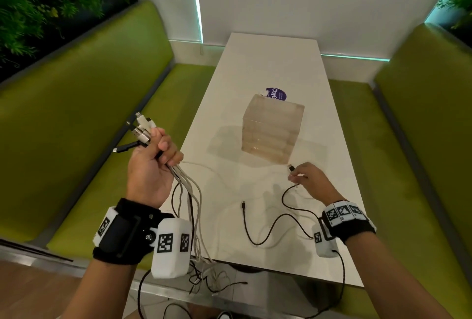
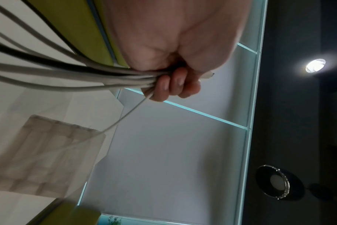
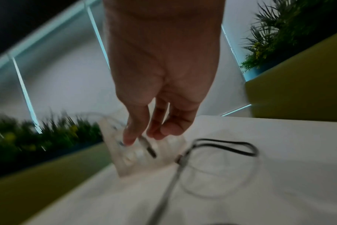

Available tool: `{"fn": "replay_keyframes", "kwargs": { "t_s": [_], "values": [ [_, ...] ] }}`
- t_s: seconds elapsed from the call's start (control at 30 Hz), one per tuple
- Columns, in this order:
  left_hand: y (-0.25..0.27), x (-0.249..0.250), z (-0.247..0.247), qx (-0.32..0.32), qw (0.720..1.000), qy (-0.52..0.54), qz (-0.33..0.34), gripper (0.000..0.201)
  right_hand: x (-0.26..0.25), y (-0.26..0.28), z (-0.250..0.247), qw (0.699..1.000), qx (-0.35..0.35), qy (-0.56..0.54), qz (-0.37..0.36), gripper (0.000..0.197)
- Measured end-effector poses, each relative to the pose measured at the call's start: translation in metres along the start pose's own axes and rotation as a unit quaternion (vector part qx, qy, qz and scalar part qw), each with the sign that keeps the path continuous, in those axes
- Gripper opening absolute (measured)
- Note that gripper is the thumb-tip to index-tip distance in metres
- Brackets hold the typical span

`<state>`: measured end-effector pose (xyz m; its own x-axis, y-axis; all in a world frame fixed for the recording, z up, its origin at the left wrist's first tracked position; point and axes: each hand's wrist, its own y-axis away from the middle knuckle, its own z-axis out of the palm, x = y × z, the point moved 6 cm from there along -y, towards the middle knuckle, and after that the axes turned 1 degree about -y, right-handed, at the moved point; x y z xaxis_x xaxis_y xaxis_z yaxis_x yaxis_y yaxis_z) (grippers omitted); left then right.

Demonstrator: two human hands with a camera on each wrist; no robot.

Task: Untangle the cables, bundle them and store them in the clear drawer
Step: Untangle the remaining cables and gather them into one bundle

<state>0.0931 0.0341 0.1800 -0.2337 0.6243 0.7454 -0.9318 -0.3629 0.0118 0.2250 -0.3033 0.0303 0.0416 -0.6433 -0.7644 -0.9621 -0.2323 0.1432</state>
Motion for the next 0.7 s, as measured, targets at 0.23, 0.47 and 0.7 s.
{"fn": "replay_keyframes", "kwargs": {
  "t_s": [0.23, 0.47, 0.7],
  "values": [
    [0.005, -0.023, 0.009, -0.004, 0.999, -0.022, -0.027, 0.023, -0.058, 0.068, 0.036, 0.957, -0.285, -0.053, -0.025, 0.008],
    [0.015, -0.043, 0.023, -0.049, 0.995, -0.059, -0.071, 0.023, -0.043, 0.132, 0.12, 0.908, -0.417, 0.032, -0.012, 0.016],
    [0.039, -0.065, 0.022, -0.081, 0.982, -0.095, -0.14, 0.026, -0.031, 0.154, 0.154, 0.902, -0.422, 0.095, -0.018, 0.029]
  ]
}}
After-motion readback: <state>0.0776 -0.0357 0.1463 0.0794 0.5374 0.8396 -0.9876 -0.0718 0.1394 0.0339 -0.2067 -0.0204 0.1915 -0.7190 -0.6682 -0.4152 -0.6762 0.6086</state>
